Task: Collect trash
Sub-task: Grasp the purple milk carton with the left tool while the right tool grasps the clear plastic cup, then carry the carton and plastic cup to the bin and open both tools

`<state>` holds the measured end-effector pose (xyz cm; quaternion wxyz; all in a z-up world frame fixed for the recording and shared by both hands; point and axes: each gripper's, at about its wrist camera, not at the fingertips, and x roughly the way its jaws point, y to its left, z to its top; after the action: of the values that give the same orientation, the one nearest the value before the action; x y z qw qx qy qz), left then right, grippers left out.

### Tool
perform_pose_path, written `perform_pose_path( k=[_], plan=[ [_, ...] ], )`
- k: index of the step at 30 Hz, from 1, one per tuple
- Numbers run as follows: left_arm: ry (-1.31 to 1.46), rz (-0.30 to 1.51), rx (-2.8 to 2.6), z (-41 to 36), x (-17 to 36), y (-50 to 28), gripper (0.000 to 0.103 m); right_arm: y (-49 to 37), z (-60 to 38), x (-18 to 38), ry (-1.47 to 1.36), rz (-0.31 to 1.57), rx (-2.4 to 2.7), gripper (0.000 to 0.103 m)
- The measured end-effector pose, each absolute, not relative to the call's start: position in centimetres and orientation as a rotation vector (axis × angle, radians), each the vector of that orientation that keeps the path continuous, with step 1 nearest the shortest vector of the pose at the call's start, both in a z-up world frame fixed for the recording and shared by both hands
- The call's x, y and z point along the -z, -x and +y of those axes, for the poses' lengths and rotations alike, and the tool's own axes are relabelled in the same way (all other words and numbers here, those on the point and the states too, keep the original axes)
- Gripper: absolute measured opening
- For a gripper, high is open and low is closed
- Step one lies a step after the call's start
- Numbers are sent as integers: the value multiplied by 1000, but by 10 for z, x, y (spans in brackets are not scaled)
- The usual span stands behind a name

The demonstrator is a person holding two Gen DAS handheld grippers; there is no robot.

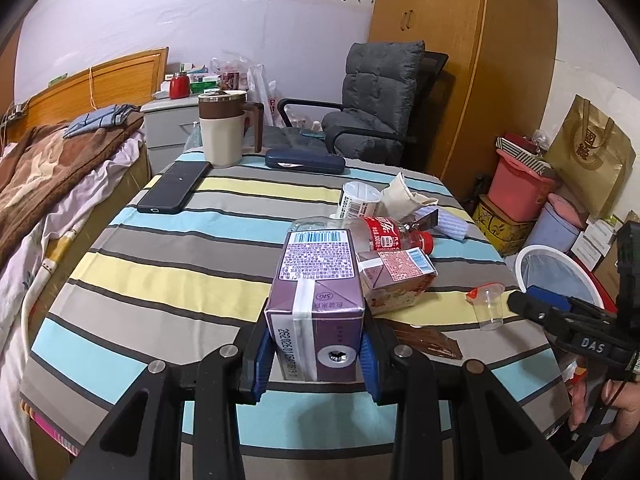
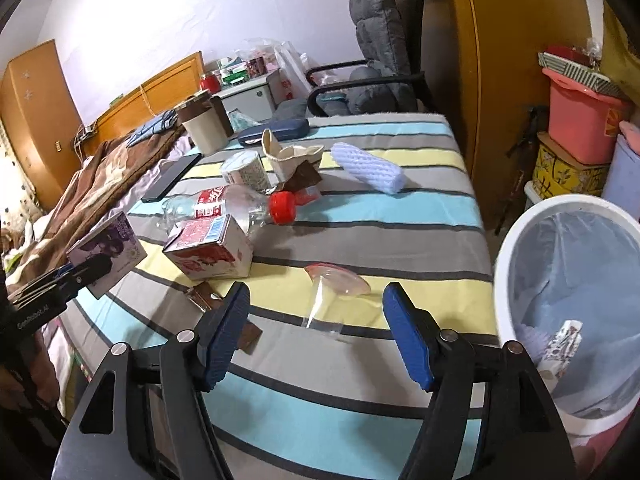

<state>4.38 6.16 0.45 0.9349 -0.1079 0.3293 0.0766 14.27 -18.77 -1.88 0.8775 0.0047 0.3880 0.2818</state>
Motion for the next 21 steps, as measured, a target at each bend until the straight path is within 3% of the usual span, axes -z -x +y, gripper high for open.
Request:
perform_pose_path(
  k=[4,7,9,11,21],
  plan=[
    [224,681,-150,61,-2,-45,37,-151,-181,31,-5,866,-539,70],
    [223,682,-140,58,-2,-47,37,-156,-176,40,-3,890,-532,63],
    [221,681,-133,56,-3,-47,37,-158,-175,43,-6,900,-532,54],
    [218,680,-127,54,-4,-48,37,-160,-175,47,-4,912,-528,34],
    [197,663,-75,35,-13,-52,37,-146,-191,28,-43,859,-536,33]
  ],
)
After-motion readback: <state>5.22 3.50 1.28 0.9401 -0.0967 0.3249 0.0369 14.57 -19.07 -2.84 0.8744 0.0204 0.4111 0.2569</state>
